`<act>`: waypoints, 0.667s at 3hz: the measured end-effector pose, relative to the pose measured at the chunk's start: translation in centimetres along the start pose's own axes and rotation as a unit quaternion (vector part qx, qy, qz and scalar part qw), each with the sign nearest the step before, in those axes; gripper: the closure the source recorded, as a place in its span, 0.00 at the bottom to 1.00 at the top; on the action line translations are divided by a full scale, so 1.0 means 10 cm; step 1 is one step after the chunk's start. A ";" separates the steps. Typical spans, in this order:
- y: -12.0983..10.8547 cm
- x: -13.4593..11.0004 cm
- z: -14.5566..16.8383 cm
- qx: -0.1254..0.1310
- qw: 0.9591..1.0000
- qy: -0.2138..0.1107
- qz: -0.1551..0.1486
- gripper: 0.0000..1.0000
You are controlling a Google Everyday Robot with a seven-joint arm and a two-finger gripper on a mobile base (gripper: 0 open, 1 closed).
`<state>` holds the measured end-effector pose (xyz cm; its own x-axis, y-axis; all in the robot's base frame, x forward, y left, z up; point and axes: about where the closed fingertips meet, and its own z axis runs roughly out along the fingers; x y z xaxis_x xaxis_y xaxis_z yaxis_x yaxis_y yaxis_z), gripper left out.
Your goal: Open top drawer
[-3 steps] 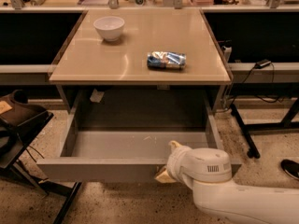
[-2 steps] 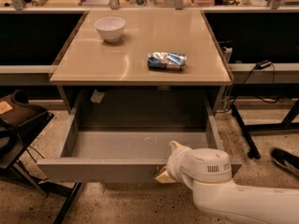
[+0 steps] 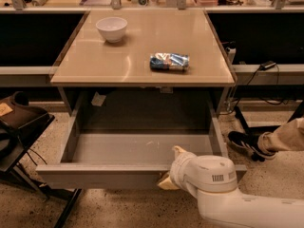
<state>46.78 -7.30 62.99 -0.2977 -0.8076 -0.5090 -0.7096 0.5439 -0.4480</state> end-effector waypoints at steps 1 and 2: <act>0.00 0.00 0.00 0.000 1.000 0.000 0.000 1.00; 0.03 -0.03 0.02 -0.006 1.000 -0.002 -0.006 1.00</act>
Offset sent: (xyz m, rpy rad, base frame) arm -0.0003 0.0085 -0.0074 -0.0007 0.0210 0.0371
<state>46.75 -6.90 62.88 -0.2878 -0.8129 -0.5063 -0.7198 0.5323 -0.4455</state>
